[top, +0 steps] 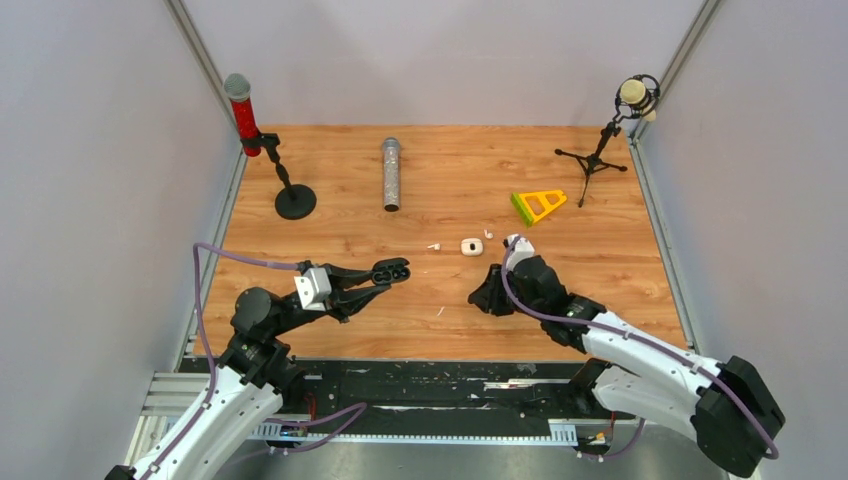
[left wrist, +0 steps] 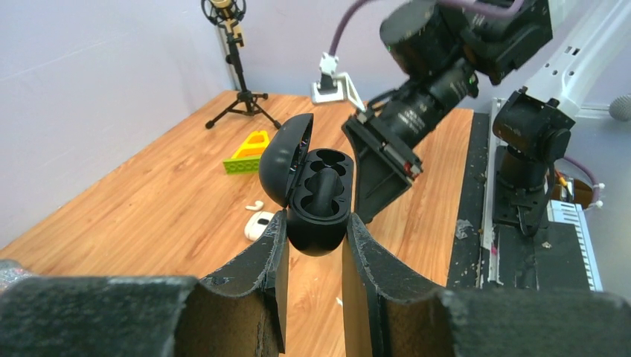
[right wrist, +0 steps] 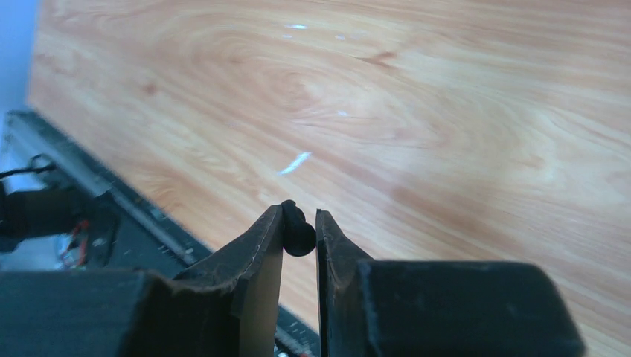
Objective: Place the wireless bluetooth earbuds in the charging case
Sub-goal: Pick up the earbud from the center of the board.
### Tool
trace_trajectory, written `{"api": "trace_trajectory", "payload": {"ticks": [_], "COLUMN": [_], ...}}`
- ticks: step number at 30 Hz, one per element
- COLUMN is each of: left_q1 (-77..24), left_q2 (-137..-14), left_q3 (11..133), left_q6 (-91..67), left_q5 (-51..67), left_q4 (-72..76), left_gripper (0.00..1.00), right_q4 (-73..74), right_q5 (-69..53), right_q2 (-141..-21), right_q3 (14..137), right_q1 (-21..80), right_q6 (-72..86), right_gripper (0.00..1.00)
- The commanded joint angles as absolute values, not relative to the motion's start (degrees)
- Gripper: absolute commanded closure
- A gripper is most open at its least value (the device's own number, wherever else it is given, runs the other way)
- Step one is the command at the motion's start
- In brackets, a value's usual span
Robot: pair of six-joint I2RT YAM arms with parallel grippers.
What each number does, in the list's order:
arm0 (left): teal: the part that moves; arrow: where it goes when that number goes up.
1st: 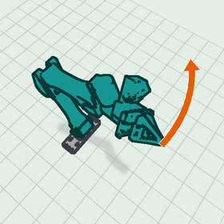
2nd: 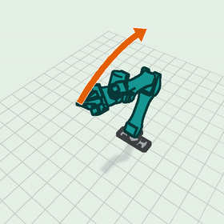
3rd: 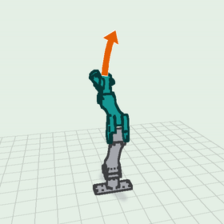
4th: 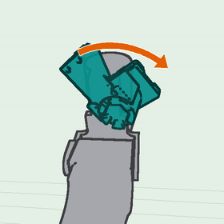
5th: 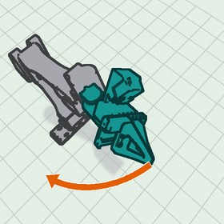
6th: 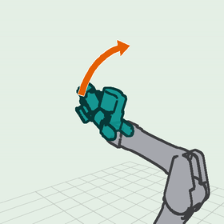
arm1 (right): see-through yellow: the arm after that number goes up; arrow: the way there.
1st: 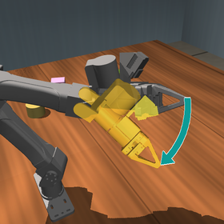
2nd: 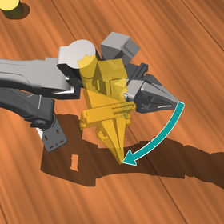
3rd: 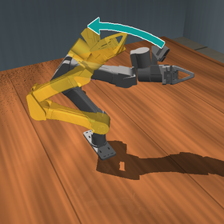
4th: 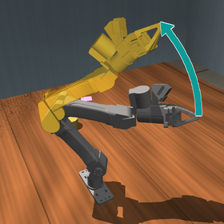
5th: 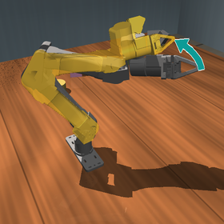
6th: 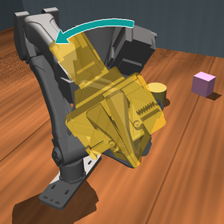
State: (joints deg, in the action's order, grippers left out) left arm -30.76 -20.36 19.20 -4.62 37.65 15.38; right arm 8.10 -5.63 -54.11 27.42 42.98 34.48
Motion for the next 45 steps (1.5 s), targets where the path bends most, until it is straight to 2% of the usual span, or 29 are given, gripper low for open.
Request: {"api": "trace_trajectory", "payload": {"ticks": [1, 3, 7, 11, 14, 21, 31, 43, 45], "left_q1": [-30.6, -30.6, -30.5, -30.6, -30.5, -30.6, -30.6, -30.6, -30.6], "left_q2": [-20.5, -20.4, -20.9, -20.7, -20.5, -20.9, -20.8, -20.3, -20.2], "left_q3": [20.3, 20.3, 19.9, 20.1, 20.3, 20.0, 19.9, 20.1, 20.1], "left_q6": [-4.8, -4.6, -5.0, -4.5, -3.9, -3.6, -3.5, -3.6, -3.6], "left_q5": [36.9, 36.7, 36.9, 36.4, 35.9, 35.9, 36.0, 36.0, 36.0], "left_q4": [17.9, 17.7, 19.3, 18.4, 17.9, 18.7, 18.8, 18.5, 18.4], "left_gripper": [1.00, 1.00, 1.00, 1.00, 1.00, 1.00, 1.00, 1.00, 1.00], "right_q4": [-3.1, -5.2, -18.7, -22.5, -26.8, -22.7, -22.0, -21.8, -20.4], "right_q5": [9.3, 10.1, 2.2, -7.0, -11.7, -2.3, -0.6, 5.6, 6.0], "right_q2": [-56.3, -57.3, -64.2, -76.2, -81.1, -87.2, -89.8, -94.6, -94.2], "right_q3": [24.6, 25.9, 25.7, 30.2, 32.4, 39.4, 35.1, 36.5, 36.4], "right_q1": [41.1, 36.3, 26.9, 26.0, 26.1, 32.2, 33.2, 33.2, 33.2], "right_q6": [38.6, 38.3, 36.9, 34.4, 35.5, 35.1, 39.0, 41.0, 41.0], "right_gripper": [1.00, 1.00, 1.00, 1.00, 1.00, 1.00, 1.00, 1.00, 0.96]}}
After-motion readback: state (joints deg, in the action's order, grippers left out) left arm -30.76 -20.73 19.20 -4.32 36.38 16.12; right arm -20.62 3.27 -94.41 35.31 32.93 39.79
